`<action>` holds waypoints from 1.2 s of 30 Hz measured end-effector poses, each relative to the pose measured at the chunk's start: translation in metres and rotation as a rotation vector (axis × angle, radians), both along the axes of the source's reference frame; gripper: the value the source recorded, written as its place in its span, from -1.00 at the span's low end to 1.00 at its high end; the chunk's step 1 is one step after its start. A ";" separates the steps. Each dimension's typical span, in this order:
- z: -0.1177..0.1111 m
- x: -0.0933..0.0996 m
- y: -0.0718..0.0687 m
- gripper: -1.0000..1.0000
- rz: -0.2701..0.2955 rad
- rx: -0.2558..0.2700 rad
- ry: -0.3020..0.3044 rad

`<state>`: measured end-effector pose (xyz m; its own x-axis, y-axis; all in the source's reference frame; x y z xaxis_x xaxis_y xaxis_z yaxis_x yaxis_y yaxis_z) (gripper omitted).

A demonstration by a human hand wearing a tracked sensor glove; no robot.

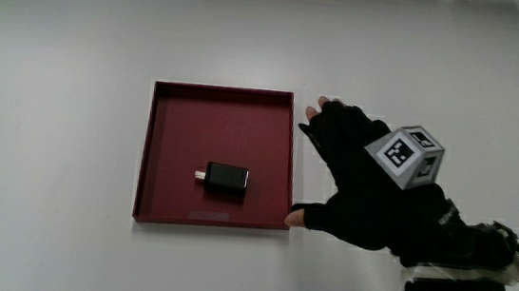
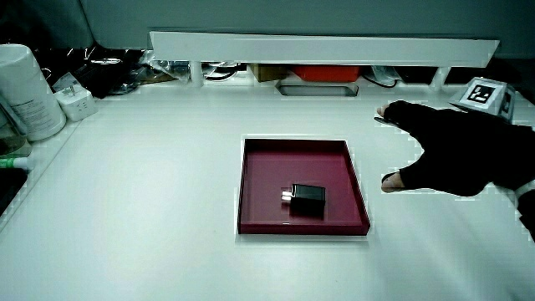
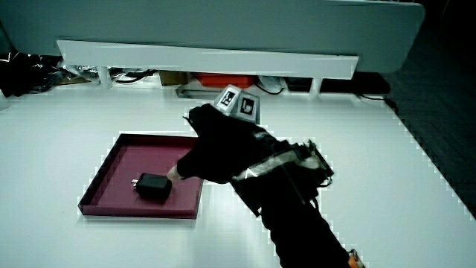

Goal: Pick charger from plate

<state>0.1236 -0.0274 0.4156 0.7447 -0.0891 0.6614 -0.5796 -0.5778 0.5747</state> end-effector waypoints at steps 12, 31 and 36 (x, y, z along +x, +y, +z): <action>0.039 -0.044 -0.006 0.00 -0.061 -0.011 0.044; 0.113 -0.078 -0.002 0.00 -0.044 -0.117 0.069; 0.131 -0.083 0.004 0.00 -0.032 -0.154 0.069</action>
